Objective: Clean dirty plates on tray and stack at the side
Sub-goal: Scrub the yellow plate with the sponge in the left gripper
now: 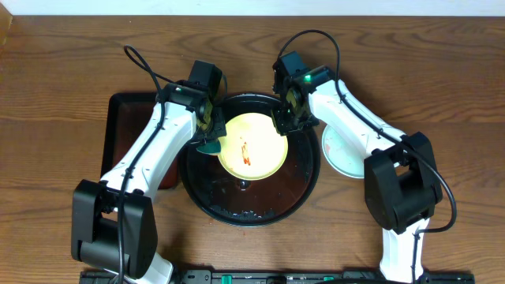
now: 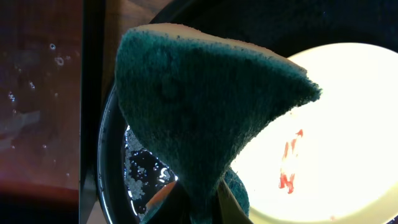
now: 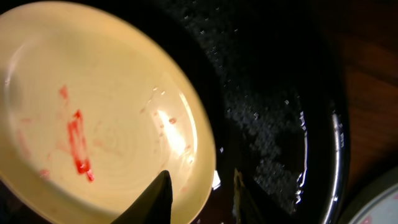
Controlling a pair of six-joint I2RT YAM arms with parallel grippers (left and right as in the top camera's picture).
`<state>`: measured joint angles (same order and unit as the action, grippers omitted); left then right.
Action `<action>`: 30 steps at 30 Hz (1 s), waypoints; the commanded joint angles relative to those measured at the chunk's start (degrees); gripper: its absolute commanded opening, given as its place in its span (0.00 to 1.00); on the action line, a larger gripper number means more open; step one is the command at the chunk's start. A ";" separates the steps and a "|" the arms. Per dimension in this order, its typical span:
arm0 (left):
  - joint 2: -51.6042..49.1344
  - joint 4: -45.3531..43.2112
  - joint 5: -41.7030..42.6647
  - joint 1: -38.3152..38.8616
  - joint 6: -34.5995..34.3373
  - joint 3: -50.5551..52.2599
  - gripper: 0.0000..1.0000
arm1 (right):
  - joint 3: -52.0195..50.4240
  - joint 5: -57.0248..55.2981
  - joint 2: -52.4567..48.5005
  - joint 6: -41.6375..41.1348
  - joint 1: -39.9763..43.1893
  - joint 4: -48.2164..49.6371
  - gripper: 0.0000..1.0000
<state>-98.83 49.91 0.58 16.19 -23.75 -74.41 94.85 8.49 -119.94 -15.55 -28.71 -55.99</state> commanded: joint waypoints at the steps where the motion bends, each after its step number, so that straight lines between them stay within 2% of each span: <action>1: 0.00 -0.04 0.55 -0.09 0.48 -0.83 0.08 | -2.19 -1.49 -1.51 -0.72 0.11 1.33 0.27; 7: 0.00 -0.07 0.55 -0.02 0.48 -0.83 0.07 | -5.92 -0.72 -2.34 -2.71 -0.04 5.84 0.11; 11: -0.02 -0.07 0.52 0.02 0.24 -0.83 0.07 | -8.24 -0.50 -2.34 -3.61 -0.22 8.33 0.08; 14: -0.09 -0.07 0.55 0.02 -0.85 -0.83 0.07 | -10.21 0.94 -2.34 -4.20 -0.31 10.12 0.01; 23: -0.79 -2.47 0.55 3.63 -1.18 -0.20 0.07 | -12.20 2.93 -2.34 -4.81 -0.33 12.39 0.01; 27: -2.62 -4.83 0.83 6.29 -3.63 0.26 0.07 | -12.20 2.93 -2.34 -4.79 -0.33 12.41 0.01; 30: -5.05 -6.93 5.64 7.72 -3.65 0.26 0.07 | -12.22 2.93 -2.34 -4.81 -0.35 12.44 0.01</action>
<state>-100.90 44.23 1.91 22.63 -25.85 -74.39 84.51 10.61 -120.84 -19.16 -28.58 -43.79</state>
